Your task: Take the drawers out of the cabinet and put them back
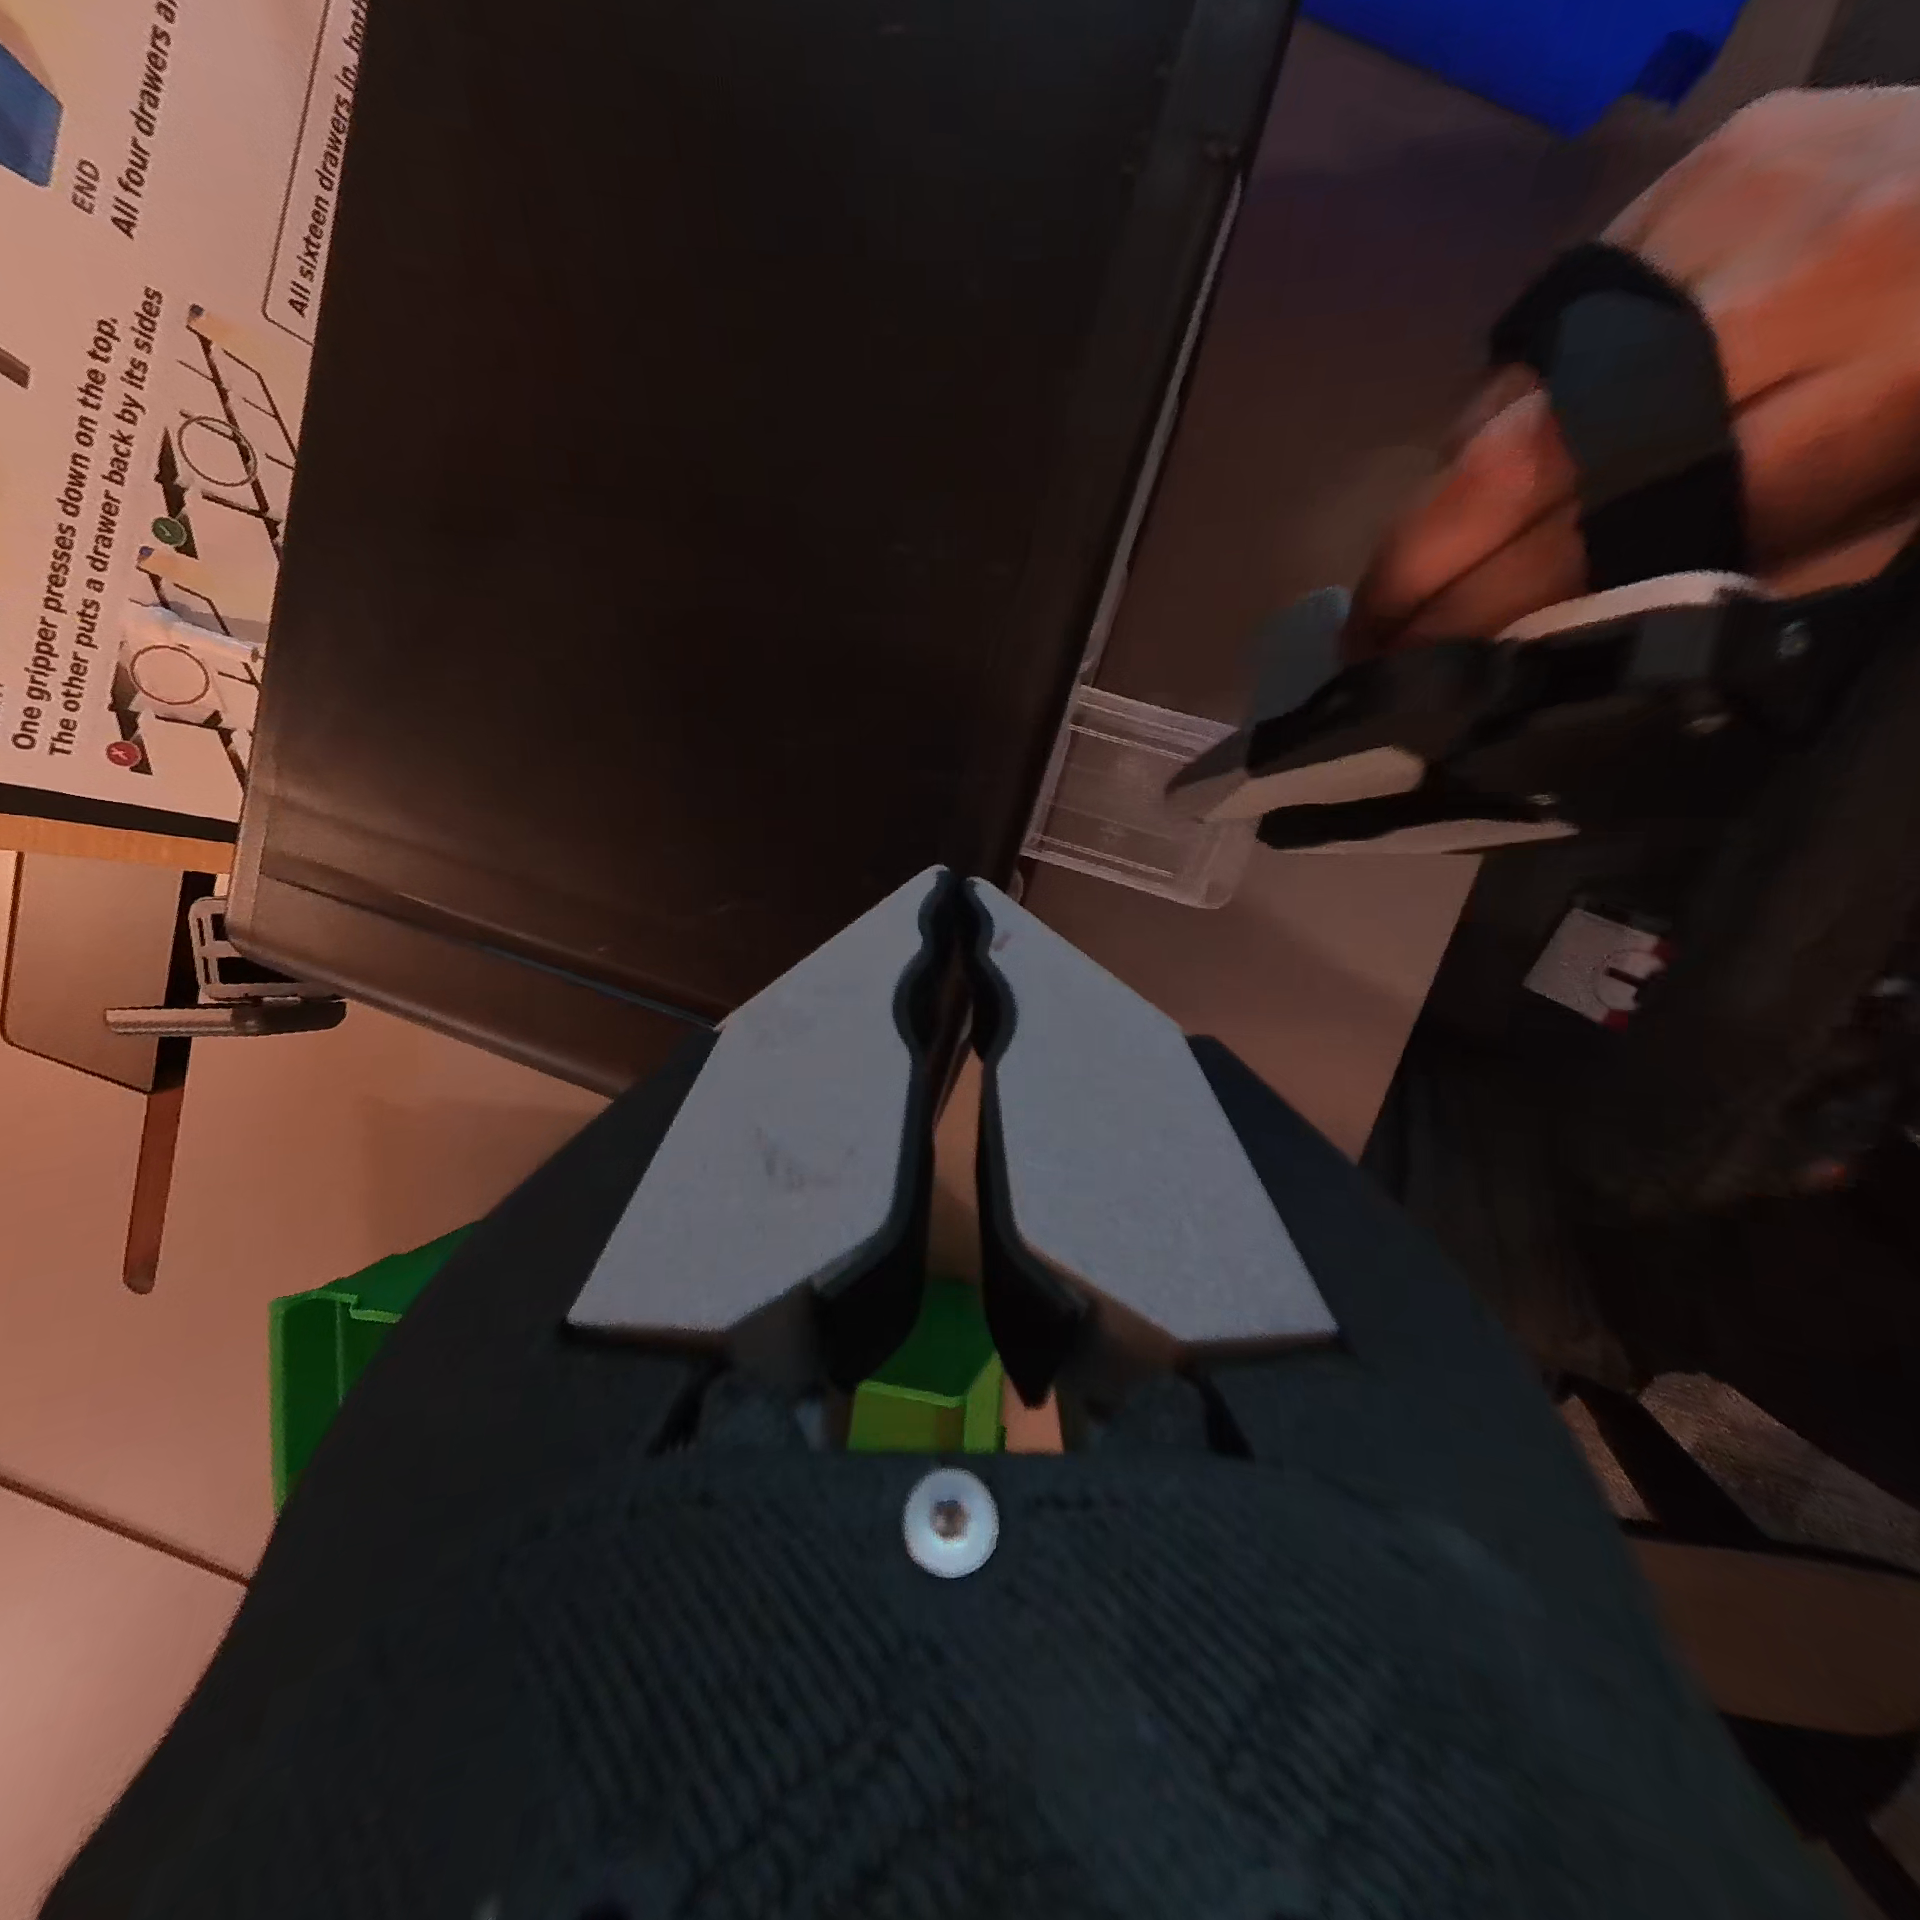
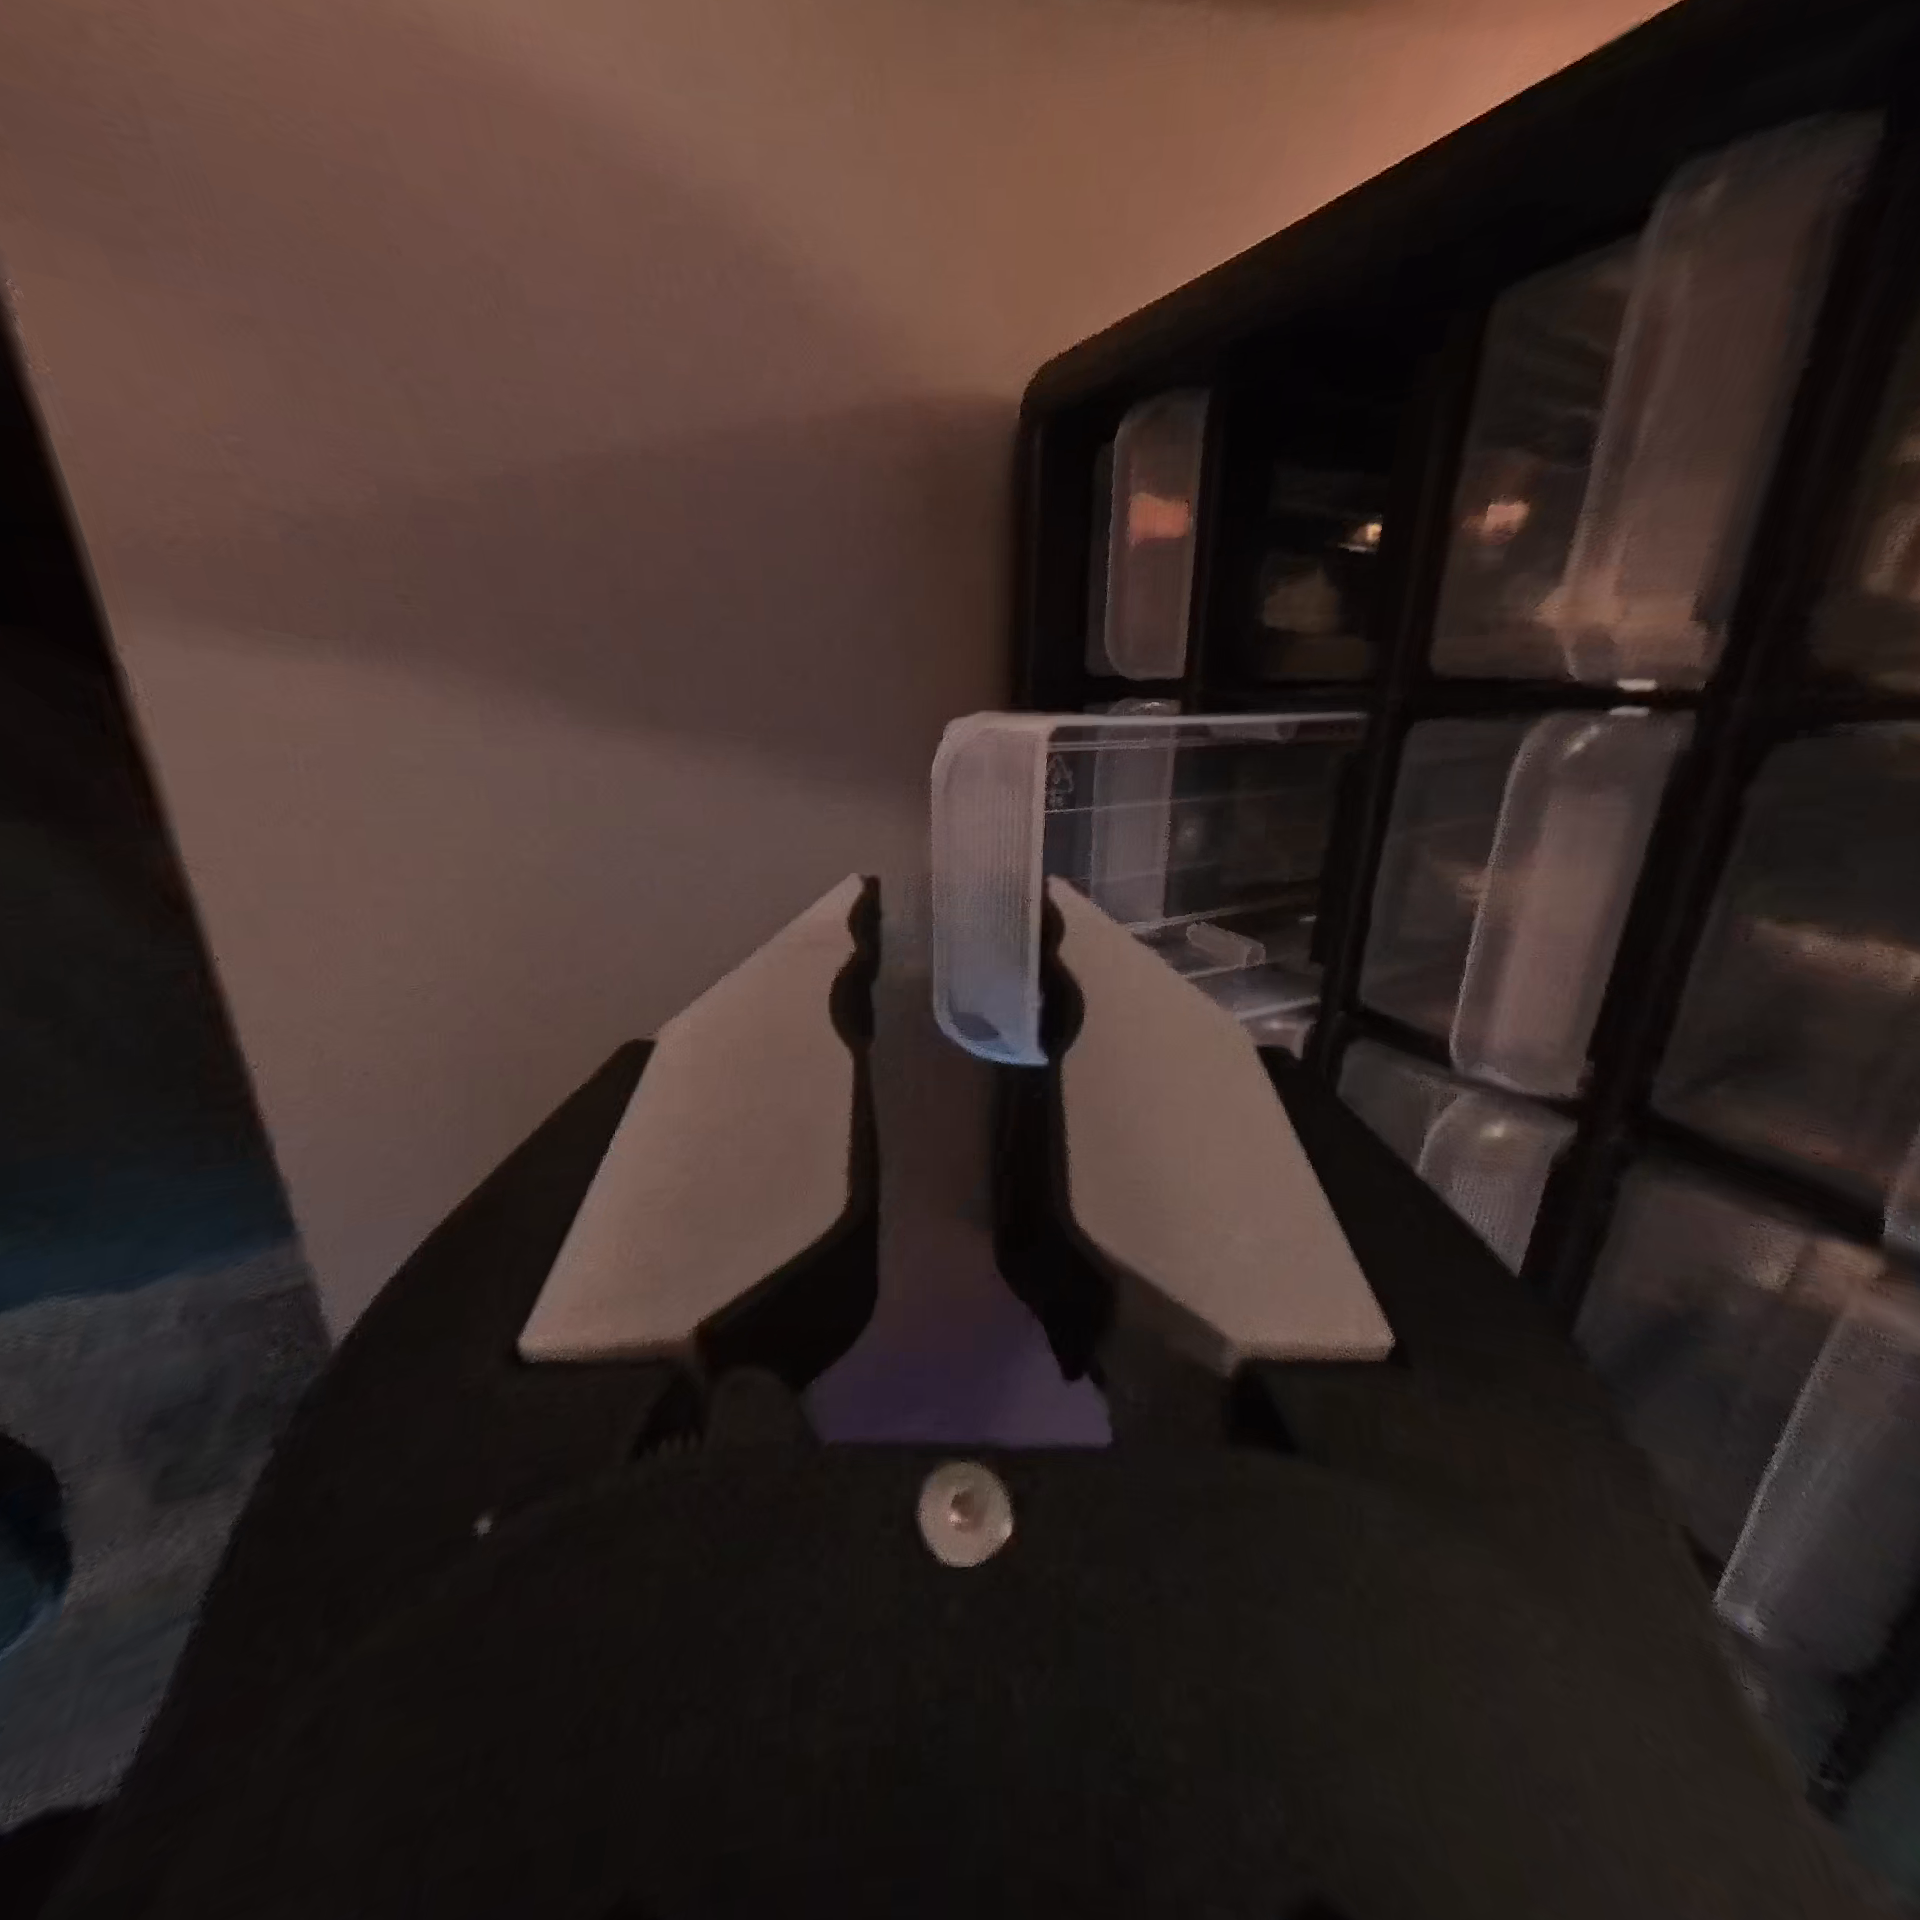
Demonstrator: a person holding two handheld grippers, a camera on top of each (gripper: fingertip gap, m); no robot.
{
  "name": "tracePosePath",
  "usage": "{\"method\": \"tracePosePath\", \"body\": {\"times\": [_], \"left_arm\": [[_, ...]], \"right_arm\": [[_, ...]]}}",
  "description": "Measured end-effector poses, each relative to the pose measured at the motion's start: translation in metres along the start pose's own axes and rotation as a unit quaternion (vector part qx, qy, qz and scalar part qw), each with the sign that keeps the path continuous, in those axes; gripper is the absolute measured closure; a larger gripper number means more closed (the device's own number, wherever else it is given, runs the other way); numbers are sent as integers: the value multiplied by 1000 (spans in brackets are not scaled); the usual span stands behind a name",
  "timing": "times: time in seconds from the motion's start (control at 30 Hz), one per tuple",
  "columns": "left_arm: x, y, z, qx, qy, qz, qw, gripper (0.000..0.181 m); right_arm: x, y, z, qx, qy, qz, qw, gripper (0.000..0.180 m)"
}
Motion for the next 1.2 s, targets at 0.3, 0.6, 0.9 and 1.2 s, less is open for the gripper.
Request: {"method": "tracePosePath", "body": {"times": [0.3,0.6,0.9,1.2], "left_arm": [[0,1,-2,-18,-12,-8,1000,181],[1,3,-4,-33,-24,-23,999,181],[1,3,-3,-39,-18,-19,999,181],[1,1,-4,-64,-27,-9,998,181]], "right_arm": [[-44,22,1,8,-168,13,986,159],[11,-8,-19,115,-149,8,982,180],[-4,-30,-40,179,-167,-42,969,180],[-14,-7,-35,124,-228,62,964,173]]}}
Point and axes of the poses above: each gripper's, where its closed fingertips meet, x out along the fingers, z out of its top, y = z × x across the jaws, the point moved 7 cm from there along -x, back along the fingers, and after that the axes turned 9 degrees about z, right-handed, at the moved point
